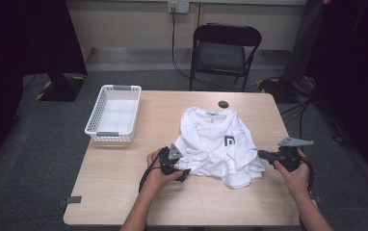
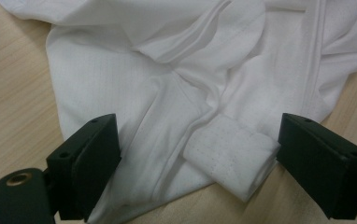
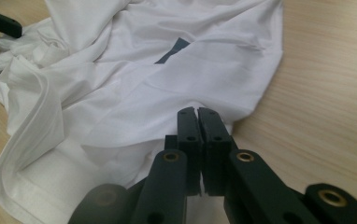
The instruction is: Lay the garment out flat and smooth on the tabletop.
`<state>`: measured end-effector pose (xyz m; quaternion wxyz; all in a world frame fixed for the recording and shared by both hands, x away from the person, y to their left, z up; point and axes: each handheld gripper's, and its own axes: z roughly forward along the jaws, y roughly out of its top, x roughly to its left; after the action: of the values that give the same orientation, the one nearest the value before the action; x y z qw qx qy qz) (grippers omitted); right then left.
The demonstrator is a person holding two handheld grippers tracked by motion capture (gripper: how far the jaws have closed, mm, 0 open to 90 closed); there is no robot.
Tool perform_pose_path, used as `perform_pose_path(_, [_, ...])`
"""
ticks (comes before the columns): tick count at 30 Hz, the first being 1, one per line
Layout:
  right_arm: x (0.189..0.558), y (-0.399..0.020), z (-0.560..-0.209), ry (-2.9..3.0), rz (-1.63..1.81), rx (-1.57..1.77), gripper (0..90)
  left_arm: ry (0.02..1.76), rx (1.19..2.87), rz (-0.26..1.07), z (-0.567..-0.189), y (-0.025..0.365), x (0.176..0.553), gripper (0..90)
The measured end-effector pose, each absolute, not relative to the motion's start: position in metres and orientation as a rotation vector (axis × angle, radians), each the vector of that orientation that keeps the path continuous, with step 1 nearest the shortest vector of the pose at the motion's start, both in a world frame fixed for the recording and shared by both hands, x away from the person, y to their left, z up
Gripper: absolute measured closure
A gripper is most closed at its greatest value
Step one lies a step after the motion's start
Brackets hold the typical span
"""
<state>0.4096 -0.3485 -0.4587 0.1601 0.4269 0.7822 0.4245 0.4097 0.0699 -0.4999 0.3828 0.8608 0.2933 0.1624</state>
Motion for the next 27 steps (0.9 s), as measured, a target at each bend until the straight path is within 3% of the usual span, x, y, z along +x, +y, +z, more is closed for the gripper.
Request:
perform_pose_path(18, [0.419, -0.366, -0.450, 2.205, 1.216, 1.234, 88.4, 0.747, 2.196, 0.415, -0.500, 0.070, 0.410, 13.2])
perform_pose_path(27, [0.438, -0.409, -0.441, 2.160, 1.109, 1.318, 88.3, 0.747, 2.196, 0.413, -0.500, 0.070, 0.410, 13.2])
